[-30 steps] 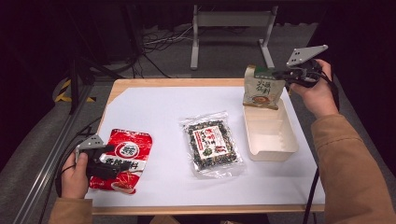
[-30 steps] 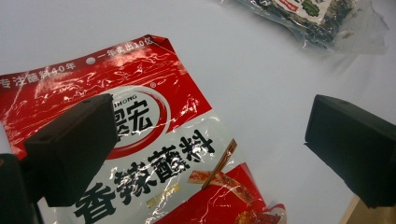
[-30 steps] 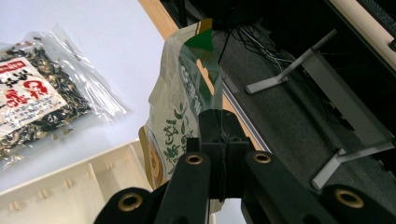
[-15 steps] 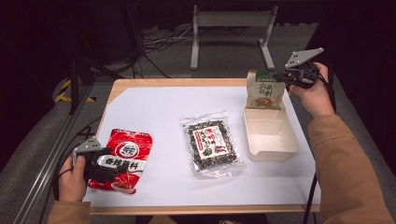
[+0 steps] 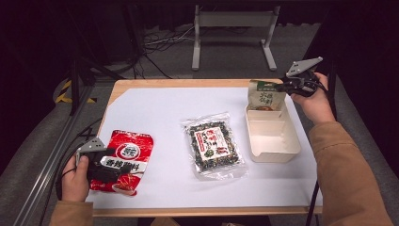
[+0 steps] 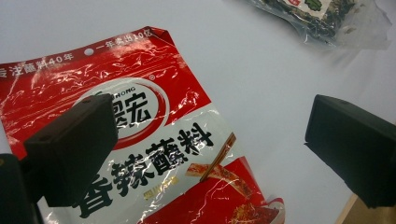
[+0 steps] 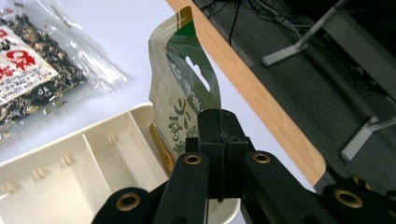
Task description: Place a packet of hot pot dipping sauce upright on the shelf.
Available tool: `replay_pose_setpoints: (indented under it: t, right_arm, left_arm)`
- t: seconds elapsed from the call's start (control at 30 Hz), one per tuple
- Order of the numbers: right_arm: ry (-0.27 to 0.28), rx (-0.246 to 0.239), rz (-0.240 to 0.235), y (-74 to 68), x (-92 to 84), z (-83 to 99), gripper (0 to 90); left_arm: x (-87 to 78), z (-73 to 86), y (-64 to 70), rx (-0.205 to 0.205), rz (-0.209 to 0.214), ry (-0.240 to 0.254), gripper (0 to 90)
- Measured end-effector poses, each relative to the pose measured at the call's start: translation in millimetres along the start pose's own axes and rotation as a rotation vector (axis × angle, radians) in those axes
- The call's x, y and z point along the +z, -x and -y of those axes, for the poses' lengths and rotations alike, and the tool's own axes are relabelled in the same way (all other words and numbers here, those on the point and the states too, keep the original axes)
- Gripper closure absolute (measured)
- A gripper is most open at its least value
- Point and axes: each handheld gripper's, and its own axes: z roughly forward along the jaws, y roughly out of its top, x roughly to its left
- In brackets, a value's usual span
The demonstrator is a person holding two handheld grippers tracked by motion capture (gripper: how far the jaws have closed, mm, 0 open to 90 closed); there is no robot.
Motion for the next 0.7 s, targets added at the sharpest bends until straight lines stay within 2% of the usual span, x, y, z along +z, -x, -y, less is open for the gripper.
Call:
replay_pose_setpoints:
  t: [0.07, 0.3, 0.43, 0.53, 0.67, 0.7]
  right_arm:
    - [-0.019, 0.008, 0.0, -1.4, 3.8, 2.8, 89.6]
    - [-0.025, 0.025, 0.003, -4.7, 5.4, 4.6, 87.7]
    - [-0.019, 0.057, 0.016, -5.5, 4.0, 4.3, 77.0]
    - [-0.008, 0.095, 0.03, -6.4, 3.1, 4.3, 62.0]
    - [0.016, 0.112, 0.049, -7.3, 0.1, 4.1, 52.8]
    - [0.016, 0.112, 0.049, -7.3, 0.1, 4.1, 52.8]
  left_arm:
    - [0.8, -0.6, 0.3, 0.0, 0.002, -0.002, 3.0]
    - [3.2, -3.5, 0.4, 0.003, 0.005, 0.0, 3.0]
    - [5.0, -4.1, 1.1, -0.002, 0.007, -0.004, 3.0]
    - [5.5, -4.2, 1.4, -0.002, 0.004, -0.004, 3.0]
    - [5.3, -4.3, 1.1, -0.002, 0.002, -0.005, 3.0]
    - [5.3, -4.3, 1.1, -0.002, 0.002, -0.005, 3.0]
